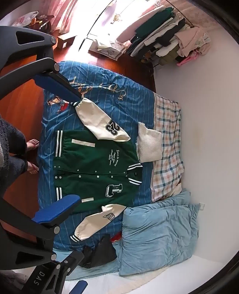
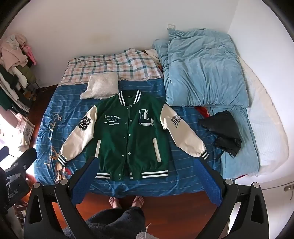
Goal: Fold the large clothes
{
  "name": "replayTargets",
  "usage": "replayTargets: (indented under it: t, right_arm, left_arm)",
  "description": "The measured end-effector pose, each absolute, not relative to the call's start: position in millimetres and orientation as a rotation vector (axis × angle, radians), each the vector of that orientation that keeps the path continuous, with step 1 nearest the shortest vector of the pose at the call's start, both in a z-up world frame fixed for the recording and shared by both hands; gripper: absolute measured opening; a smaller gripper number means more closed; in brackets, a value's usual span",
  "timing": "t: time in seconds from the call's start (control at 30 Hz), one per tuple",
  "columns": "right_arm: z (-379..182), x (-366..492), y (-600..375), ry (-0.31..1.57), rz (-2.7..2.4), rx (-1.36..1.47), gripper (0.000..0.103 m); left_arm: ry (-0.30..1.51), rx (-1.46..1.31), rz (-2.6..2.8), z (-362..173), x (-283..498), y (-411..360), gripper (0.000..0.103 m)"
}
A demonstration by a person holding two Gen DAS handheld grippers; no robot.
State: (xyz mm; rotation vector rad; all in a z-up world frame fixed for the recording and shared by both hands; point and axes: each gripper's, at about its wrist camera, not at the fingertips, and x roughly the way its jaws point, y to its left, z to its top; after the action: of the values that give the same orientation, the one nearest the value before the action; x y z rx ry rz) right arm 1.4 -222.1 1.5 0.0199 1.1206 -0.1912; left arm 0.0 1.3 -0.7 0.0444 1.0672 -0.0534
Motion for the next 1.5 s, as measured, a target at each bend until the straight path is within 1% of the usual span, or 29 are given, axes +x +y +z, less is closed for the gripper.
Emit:
replayTargets:
  t: [0.4, 1.5]
  right_arm:
    - [3, 1, -223, 1.121, -0.185, 0.028, 0.103]
    - [11, 0, -215, 1.119, -0.181, 0.018, 0.103]
  left_arm:
    - [1.063, 0.058, -0.045, -8, -4, -3, 0.103]
    - [1.064, 0.051, -0.044, -1, -7, -11, 0.103]
